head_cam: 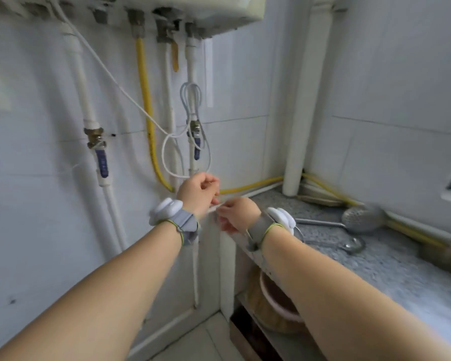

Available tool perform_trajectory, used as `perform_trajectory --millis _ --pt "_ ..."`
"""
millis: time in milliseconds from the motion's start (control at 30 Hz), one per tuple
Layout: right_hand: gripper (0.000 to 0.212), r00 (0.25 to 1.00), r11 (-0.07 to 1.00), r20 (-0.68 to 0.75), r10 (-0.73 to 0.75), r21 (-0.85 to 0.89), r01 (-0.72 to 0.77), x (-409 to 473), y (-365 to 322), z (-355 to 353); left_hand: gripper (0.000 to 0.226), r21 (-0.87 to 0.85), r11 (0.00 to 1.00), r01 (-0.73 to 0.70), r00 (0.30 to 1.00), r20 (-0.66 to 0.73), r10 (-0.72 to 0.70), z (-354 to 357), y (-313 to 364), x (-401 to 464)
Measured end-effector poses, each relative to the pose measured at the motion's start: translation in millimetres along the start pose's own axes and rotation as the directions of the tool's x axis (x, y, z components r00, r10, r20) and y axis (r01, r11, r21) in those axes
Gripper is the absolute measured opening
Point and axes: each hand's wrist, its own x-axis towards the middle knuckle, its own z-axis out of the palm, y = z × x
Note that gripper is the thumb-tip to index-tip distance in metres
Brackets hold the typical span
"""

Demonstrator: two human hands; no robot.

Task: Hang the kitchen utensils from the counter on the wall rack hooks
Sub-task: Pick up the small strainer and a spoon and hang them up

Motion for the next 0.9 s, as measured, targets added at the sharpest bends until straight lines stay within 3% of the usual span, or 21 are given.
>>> perform_trajectory --millis 100,300,467,600,767,867,900 --pt "0.032 0.983 0.986 -0.086 0.162 0.051 -0.158 -10.4 48.8 -67.9 0.010 0.020 1.000 0.009 0.984 0.175 -0.013 81.7 -0.2 2.0" --pt "0.027 0.885 0.931 -0.291 0.364 0.100 -0.350 -35.4 143.4 -170.3 0.012 0.071 0.997 0.017 0.887 0.459 -0.048 216.6 -8.3 -6.2" --pt "0.015 0.792 0.876 -0.382 0.477 0.137 -0.462 -33.4 191.6 -224.6 0.017 0.215 0.974 -0.070 0.757 0.647 -0.089 291.8 -33.9 -2.7" --pt "0.025 0.757 0.845 -0.403 0.514 0.087 -0.527 -1.6 222.4 -254.4 0.023 0.387 0.876 -0.289 0.600 0.786 -0.150 345.0 -67.7 11.1" --pt "0.022 0.778 0.819 -0.332 0.534 -0.028 -0.574 43.7 242.2 -262.1 0.038 0.391 0.675 -0.626 0.243 0.920 -0.308 373.9 -105.5 18.7" --pt "0.025 0.761 0.787 -0.254 0.597 0.001 -0.617 69.0 256.8 -258.2 0.034 0.327 0.568 -0.755 0.127 0.923 -0.363 383.1 -116.9 18.8" --pt "0.027 0.756 0.783 -0.237 0.610 0.035 -0.620 75.8 264.0 -255.8 0.031 0.308 0.543 -0.781 0.119 0.927 -0.355 384.2 -117.3 17.6"
